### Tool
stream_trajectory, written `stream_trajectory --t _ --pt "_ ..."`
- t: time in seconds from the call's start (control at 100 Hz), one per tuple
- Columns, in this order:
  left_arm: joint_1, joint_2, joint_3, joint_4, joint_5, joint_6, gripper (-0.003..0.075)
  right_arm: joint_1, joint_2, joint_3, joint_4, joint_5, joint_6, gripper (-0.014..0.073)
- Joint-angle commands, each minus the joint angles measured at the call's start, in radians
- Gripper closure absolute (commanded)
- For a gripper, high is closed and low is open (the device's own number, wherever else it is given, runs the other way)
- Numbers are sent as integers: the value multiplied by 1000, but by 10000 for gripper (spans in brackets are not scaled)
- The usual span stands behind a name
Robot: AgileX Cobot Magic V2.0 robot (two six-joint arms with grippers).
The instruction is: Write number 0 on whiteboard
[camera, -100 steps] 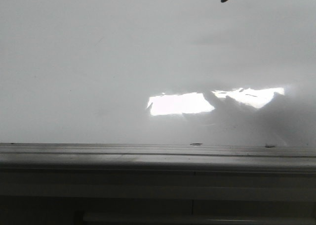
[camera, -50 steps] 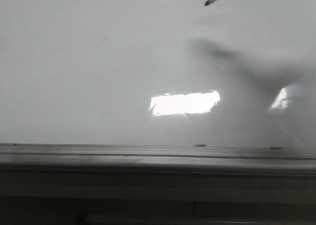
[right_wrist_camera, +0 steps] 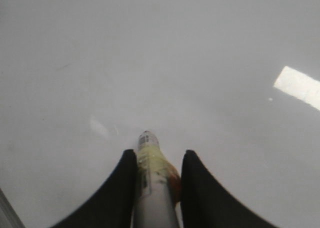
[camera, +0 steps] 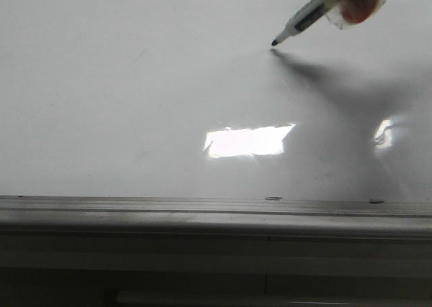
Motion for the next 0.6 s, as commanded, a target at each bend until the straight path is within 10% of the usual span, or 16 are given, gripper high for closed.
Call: stream_trajectory --t 0.0,0.59 --pt "2 4 -25 1 -78 -10 740 -4 1 -32 -8 -22 1 641" --pt "2 4 -25 -7 -78 -10 740 -65 -51 -32 -215 245 194 640"
